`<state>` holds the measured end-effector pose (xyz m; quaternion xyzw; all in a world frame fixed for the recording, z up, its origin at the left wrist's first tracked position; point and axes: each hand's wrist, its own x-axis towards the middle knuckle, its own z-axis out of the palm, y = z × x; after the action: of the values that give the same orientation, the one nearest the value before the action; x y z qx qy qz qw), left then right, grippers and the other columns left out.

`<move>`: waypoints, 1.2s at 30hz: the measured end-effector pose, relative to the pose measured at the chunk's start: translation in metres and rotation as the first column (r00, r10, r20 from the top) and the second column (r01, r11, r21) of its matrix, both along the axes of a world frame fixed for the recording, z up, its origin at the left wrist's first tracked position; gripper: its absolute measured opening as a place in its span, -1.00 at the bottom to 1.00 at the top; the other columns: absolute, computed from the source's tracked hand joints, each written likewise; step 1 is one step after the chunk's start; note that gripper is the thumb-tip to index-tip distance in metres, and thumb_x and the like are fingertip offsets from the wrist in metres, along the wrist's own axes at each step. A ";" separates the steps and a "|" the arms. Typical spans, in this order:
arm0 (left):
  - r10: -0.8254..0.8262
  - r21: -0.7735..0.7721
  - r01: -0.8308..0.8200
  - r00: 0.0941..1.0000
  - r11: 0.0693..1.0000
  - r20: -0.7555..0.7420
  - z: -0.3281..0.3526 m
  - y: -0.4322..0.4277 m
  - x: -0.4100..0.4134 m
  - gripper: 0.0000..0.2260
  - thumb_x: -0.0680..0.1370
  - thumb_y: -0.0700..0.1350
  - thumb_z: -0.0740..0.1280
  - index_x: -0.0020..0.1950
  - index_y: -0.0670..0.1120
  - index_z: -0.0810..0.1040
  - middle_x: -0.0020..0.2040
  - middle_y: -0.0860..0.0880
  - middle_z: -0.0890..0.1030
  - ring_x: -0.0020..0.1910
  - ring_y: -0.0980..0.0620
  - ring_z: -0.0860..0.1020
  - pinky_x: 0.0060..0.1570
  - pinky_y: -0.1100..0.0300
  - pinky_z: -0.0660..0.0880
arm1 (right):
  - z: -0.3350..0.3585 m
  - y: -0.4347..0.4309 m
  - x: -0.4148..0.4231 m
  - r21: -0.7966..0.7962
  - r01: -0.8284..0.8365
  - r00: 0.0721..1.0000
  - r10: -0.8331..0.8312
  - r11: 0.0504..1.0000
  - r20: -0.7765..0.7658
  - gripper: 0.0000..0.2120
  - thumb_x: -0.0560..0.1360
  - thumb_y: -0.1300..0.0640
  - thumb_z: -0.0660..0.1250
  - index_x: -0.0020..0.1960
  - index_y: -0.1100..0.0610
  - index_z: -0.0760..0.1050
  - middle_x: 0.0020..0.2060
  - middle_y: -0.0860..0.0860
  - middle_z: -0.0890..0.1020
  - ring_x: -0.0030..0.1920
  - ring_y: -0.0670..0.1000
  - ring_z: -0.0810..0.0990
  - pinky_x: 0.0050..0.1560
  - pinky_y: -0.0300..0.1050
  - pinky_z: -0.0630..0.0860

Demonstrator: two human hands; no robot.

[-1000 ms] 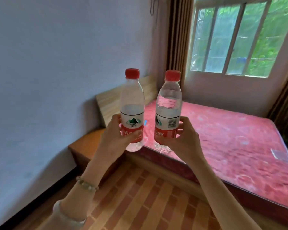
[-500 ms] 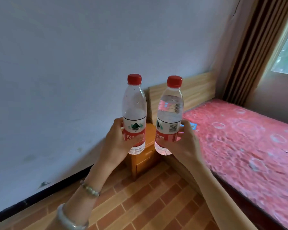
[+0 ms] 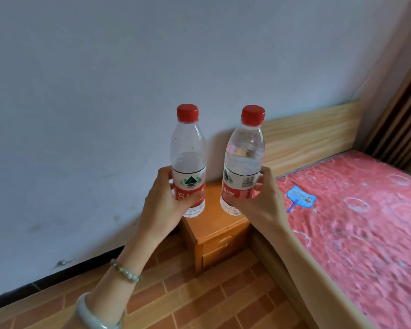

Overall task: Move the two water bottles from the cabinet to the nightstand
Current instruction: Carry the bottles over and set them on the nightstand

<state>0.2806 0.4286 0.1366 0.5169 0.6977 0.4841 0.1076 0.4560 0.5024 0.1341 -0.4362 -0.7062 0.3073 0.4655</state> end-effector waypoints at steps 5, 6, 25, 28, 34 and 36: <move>0.031 -0.007 -0.031 0.999 0.999 0.023 -0.017 0.076 -0.025 -0.38 0.35 0.02 0.47 0.31 -0.07 0.27 0.29 -0.04 0.46 0.22 -0.05 0.48 0.01 0.19 0.46 | -0.014 0.078 -0.026 -0.019 -0.037 0.999 0.037 0.999 -0.009 -0.30 0.17 0.17 0.60 0.20 0.10 0.32 -0.04 -0.08 0.54 -0.12 -0.33 0.46 -0.30 -0.56 0.39; 0.028 -0.004 -0.028 0.999 1.000 0.027 -0.021 0.092 -0.031 -0.38 0.34 0.02 0.47 0.30 -0.07 0.28 0.28 -0.03 0.47 0.21 -0.04 0.48 -0.02 0.24 0.45 | -0.016 0.095 -0.032 -0.020 -0.043 0.999 0.042 0.999 -0.011 -0.30 0.17 0.17 0.60 0.20 0.10 0.33 -0.05 -0.09 0.54 -0.12 -0.33 0.47 -0.30 -0.56 0.39; 0.057 -0.076 -0.051 0.995 0.996 0.081 -0.090 0.375 -0.104 -0.37 0.32 0.08 0.49 0.26 -0.03 0.27 0.15 0.10 0.46 0.05 0.16 0.45 -0.07 0.25 0.52 | -0.081 0.383 -0.106 -0.156 -0.113 0.992 0.120 0.981 0.032 -0.33 0.17 0.18 0.60 0.16 0.06 0.33 -0.10 -0.24 0.50 -0.10 -0.43 0.46 -0.29 -0.48 0.44; 0.120 -0.090 -0.112 0.988 0.990 0.094 -0.113 0.409 -0.101 -0.37 0.32 0.08 0.49 0.26 -0.03 0.27 0.16 0.10 0.45 0.04 0.19 0.44 -0.11 0.34 0.49 | -0.101 0.427 -0.109 -0.186 -0.158 0.983 0.173 0.970 0.067 -0.32 0.16 0.14 0.60 0.16 0.01 0.32 -0.10 -0.22 0.52 -0.06 -0.29 0.52 -0.25 -0.38 0.49; 0.276 -0.121 -0.257 0.943 0.959 0.185 -0.146 0.474 -0.084 -0.41 0.31 0.05 0.51 0.20 0.05 0.27 0.11 0.15 0.44 -0.02 0.25 0.47 -0.11 0.36 0.48 | -0.131 0.513 -0.112 -0.227 -0.279 0.946 0.308 0.933 0.102 -0.32 0.17 0.11 0.59 0.17 0.01 0.31 -0.13 -0.22 0.54 -0.08 -0.26 0.54 -0.18 -0.24 0.56; 0.303 -0.127 -0.281 0.926 0.951 0.225 -0.156 0.489 -0.081 -0.43 0.31 0.01 0.52 0.16 0.08 0.24 0.06 0.20 0.42 -0.05 0.37 0.46 -0.19 0.49 0.45 | -0.142 0.533 -0.115 -0.253 -0.322 0.929 0.356 0.912 0.102 -0.32 0.18 0.11 0.59 0.18 0.04 0.31 -0.14 -0.21 0.54 -0.07 -0.27 0.54 -0.17 -0.22 0.57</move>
<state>0.1994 0.9179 -0.0198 0.3390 0.7701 0.5213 0.1421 0.3408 1.0358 -0.0074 -0.3793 -0.7625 0.4312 0.2979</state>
